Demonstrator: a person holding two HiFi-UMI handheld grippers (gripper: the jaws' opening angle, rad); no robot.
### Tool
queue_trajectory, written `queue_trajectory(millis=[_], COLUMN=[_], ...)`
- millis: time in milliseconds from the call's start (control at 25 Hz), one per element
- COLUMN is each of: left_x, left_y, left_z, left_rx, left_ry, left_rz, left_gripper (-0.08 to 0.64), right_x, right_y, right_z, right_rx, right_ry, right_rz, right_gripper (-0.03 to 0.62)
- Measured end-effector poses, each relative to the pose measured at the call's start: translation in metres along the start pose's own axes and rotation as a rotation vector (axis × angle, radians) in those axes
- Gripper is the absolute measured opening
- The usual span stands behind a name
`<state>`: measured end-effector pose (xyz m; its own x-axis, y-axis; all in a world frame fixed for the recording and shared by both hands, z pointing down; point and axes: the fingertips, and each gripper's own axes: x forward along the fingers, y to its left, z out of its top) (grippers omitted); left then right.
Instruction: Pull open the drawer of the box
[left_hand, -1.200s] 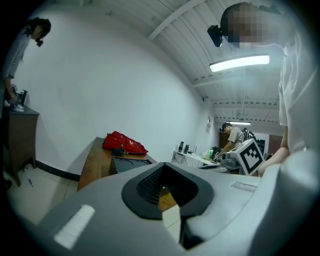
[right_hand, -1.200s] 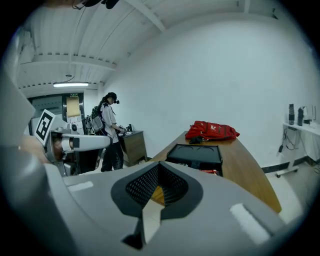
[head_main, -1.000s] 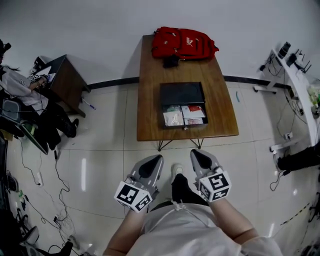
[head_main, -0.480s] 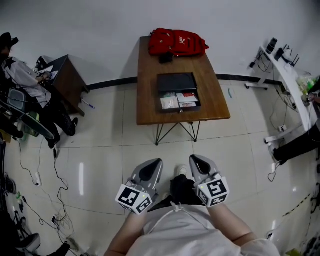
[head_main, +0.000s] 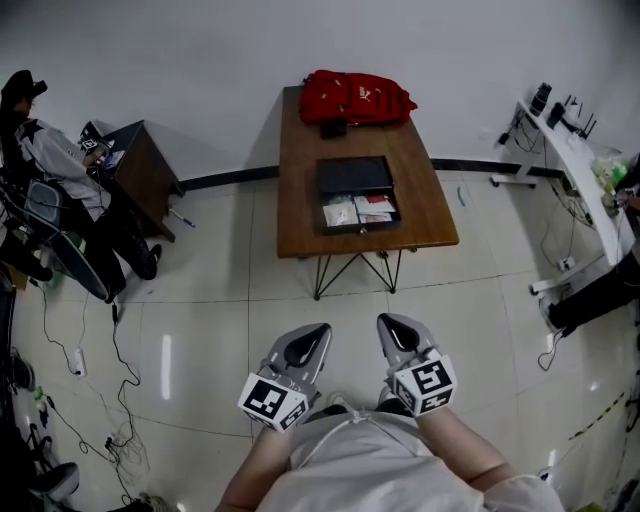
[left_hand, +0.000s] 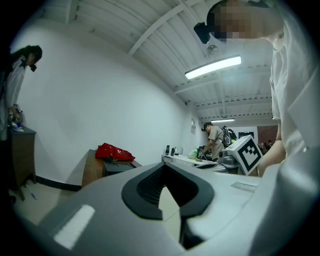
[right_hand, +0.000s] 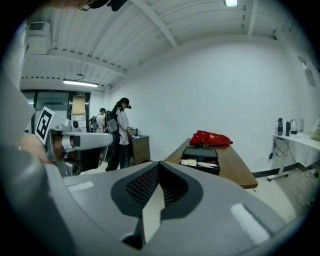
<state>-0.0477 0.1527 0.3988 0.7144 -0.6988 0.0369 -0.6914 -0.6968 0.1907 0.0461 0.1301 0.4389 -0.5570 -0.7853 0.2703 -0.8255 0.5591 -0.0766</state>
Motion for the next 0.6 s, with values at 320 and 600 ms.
queue_trajectory(millis=[320,600], left_x=[0.001,-0.004], left_y=[-0.002,0.001], left_z=[0.002,-0.001], left_rx=[0.0,-0.044], left_ry=[0.008,-0.003], left_rz=[0.022,0.035], left_gripper=[0.006,0.006], right_x=[-0.011,-0.014], right_y=[-0.004,0.002], right_z=[-0.002,-0.004], right_rx=[0.019,0.012], right_ry=[0.002,-0.001], right_rz=[0.004,0.012], right_gripper=[0.006,0.006])
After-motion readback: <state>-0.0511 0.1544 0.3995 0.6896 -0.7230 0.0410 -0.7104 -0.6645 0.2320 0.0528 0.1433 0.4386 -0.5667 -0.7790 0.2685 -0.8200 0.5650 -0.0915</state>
